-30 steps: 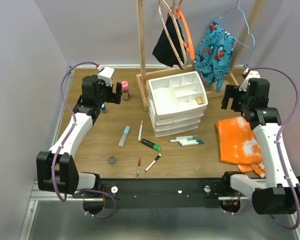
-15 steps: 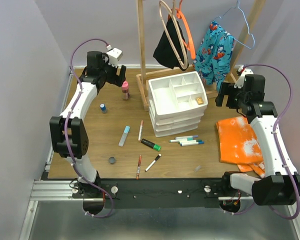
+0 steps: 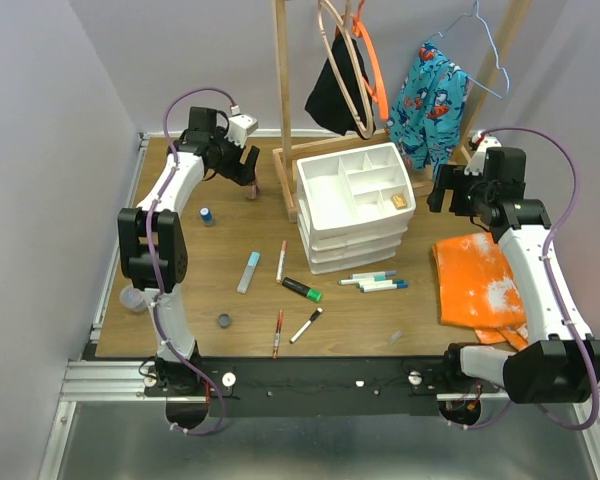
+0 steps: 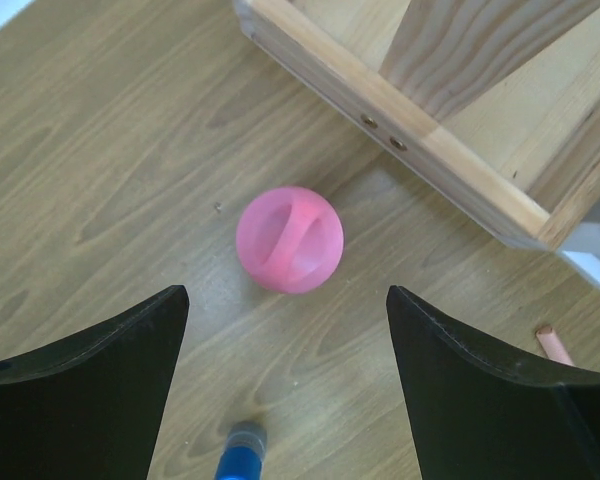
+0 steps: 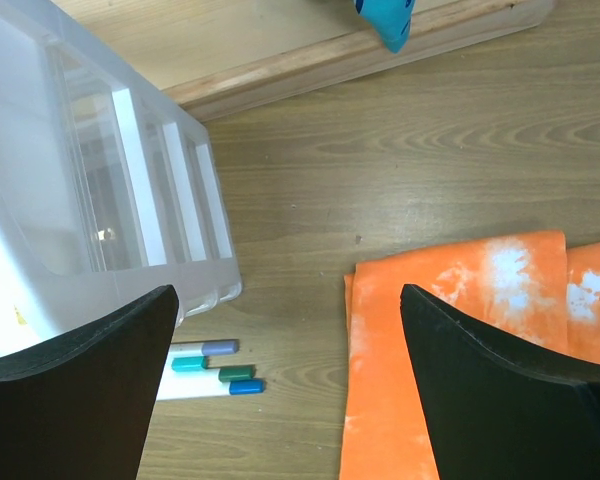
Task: Sort the stationery into containers
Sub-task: Pick up the stationery from the center of the board.
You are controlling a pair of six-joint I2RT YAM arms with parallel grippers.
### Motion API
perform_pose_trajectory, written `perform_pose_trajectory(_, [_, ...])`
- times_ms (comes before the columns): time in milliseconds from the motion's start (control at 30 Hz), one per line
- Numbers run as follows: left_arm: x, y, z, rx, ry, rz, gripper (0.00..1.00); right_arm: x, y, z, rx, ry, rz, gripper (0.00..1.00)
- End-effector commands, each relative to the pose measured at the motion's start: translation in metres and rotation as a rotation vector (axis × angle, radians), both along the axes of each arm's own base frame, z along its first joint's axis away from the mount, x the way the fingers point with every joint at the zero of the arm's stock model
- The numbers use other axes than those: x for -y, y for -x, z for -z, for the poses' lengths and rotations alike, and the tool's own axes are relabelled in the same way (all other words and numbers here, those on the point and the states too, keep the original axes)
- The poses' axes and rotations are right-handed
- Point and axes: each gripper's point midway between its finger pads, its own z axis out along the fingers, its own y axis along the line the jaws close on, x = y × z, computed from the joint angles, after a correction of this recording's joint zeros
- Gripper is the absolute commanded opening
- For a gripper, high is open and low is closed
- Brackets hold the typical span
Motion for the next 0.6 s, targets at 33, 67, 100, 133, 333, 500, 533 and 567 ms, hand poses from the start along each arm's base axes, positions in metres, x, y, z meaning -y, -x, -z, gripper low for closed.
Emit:
perform_pose_trajectory(33, [0.0, -0.003, 0.009, -0.017, -0.006, 0.037, 0.89, -0.004, -0.006, -0.007, 0.026, -0.005, -0.033, 1.0])
perform_pose_trajectory(67, [-0.001, -0.005, 0.009, -0.016, -0.005, 0.032, 0.89, -0.004, -0.006, -0.007, 0.024, -0.006, -0.032, 1.0])
perform_pose_trajectory(100, [0.0, -0.008, 0.008, -0.011, -0.003, 0.03, 0.89, -0.005, -0.007, -0.006, 0.021, -0.009, -0.032, 1.0])
perform_pose_trajectory(133, [0.0, -0.009, 0.013, -0.018, -0.002, 0.029, 0.89, -0.005, -0.007, -0.005, 0.017, -0.011, -0.032, 1.0])
perform_pose_trajectory(333, [-0.001, -0.022, 0.022, -0.023, -0.005, 0.011, 0.89, -0.006, -0.006, -0.003, 0.012, -0.019, -0.03, 1.0])
perform_pose_trajectory(500, [0.003, -0.027, 0.023, -0.028, 0.014, 0.016, 0.83, -0.004, -0.004, 0.001, 0.006, -0.014, -0.021, 1.0])
perform_pose_trajectory(533, [0.003, -0.027, 0.024, -0.027, 0.017, 0.017, 0.82, -0.004, -0.003, 0.004, 0.0, -0.014, -0.018, 1.0])
perform_pose_trajectory(567, [0.003, -0.028, 0.024, -0.027, 0.019, 0.015, 0.82, -0.004, -0.002, 0.003, 0.003, -0.013, -0.019, 1.0])
